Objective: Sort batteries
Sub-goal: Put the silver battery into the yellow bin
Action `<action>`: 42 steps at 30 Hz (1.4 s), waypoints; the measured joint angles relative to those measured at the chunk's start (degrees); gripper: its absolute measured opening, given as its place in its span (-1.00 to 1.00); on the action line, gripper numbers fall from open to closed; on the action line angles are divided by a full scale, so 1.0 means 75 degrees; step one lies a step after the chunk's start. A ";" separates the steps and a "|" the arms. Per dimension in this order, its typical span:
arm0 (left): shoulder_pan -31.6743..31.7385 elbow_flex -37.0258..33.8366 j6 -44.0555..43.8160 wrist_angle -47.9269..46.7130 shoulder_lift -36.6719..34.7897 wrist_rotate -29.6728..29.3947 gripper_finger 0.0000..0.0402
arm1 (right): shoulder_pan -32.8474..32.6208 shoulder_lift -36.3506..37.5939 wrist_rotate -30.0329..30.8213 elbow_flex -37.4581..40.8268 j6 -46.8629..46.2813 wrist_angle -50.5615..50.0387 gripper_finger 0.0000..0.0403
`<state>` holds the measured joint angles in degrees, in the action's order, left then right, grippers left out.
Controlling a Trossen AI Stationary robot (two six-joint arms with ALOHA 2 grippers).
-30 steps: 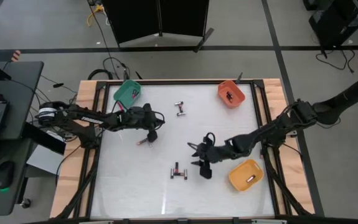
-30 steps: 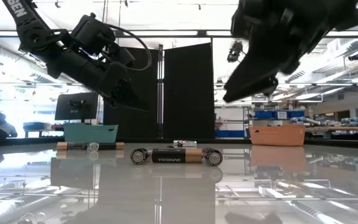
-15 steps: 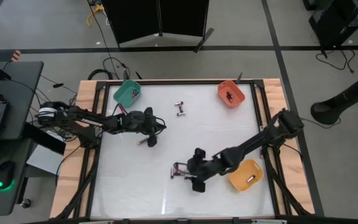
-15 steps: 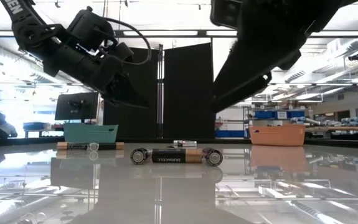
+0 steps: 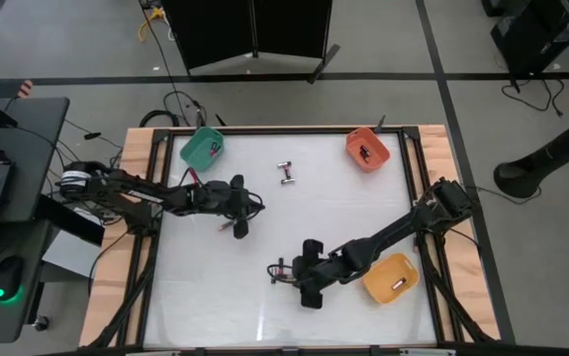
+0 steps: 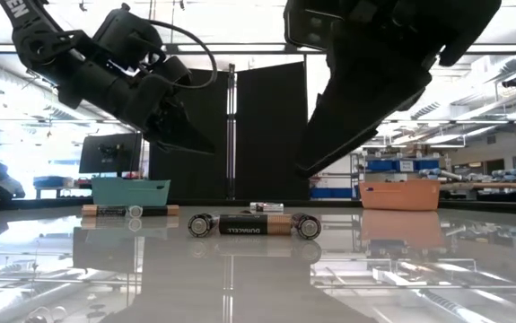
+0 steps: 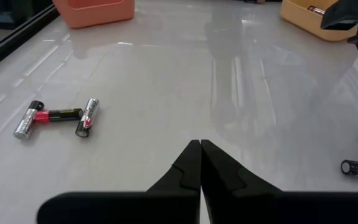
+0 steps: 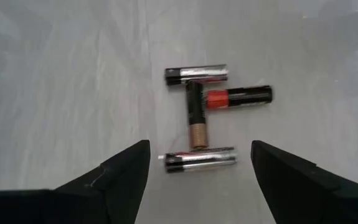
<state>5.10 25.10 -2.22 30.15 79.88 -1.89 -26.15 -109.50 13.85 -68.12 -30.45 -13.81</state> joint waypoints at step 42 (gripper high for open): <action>-0.0003 0.0000 -0.0050 -0.0054 0.0000 -0.0006 -0.95 | 0.0093 -0.0506 0.0017 0.0006 0.0380 0.0042 0.74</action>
<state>5.08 25.10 -2.59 29.75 79.88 -1.93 -25.45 -113.30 13.98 -68.07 -27.60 -13.49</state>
